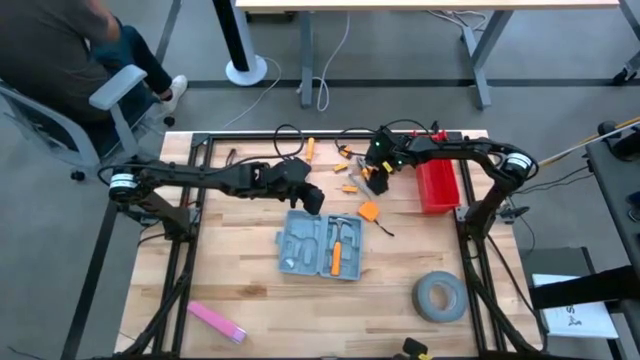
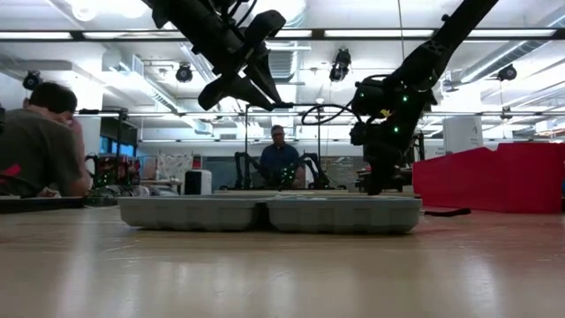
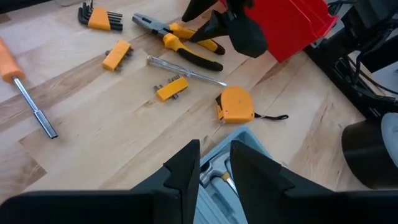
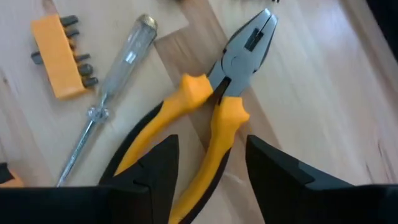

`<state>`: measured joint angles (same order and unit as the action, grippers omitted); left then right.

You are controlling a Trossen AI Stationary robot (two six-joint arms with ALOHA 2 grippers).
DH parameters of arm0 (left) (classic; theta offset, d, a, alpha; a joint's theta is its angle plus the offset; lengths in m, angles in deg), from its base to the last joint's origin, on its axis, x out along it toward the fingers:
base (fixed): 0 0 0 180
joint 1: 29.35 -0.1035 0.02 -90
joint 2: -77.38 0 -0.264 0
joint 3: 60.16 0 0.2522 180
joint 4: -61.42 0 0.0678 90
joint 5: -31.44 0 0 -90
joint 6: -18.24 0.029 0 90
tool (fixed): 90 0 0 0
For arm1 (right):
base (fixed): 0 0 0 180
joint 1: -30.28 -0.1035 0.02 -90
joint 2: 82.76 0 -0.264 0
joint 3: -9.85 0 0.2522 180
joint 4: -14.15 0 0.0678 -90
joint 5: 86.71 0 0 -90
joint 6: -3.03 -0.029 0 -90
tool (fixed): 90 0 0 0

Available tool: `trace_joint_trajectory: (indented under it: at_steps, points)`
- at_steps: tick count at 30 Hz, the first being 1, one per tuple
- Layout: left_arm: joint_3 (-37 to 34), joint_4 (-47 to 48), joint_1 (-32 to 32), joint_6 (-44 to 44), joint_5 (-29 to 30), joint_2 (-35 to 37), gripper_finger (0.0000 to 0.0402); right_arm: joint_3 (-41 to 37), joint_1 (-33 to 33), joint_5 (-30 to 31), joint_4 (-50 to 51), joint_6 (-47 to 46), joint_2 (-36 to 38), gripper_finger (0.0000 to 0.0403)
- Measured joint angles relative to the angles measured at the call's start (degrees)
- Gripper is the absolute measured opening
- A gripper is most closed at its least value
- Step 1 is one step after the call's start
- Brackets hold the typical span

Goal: Prefit tool cases
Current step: Put the yellow pliers into the gray pre-fit tool case

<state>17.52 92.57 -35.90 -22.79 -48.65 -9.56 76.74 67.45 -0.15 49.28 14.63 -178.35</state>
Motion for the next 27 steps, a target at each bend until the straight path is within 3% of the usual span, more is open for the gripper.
trace_joint_trajectory:
  at_steps: [21, 27]
  points:
    - [0.0, 0.0, 0.2, 0.0, -0.1, 0.0, 0.0094, 0.2, 0.6, 1.5, -1.8, 0.9, -5.8, 0.0149]
    - [0.0, -0.1, 0.2, -0.1, -0.1, 0.0, 0.0094, 0.2, 0.6, 0.6, -1.5, 2.7, -5.9, 0.0075]
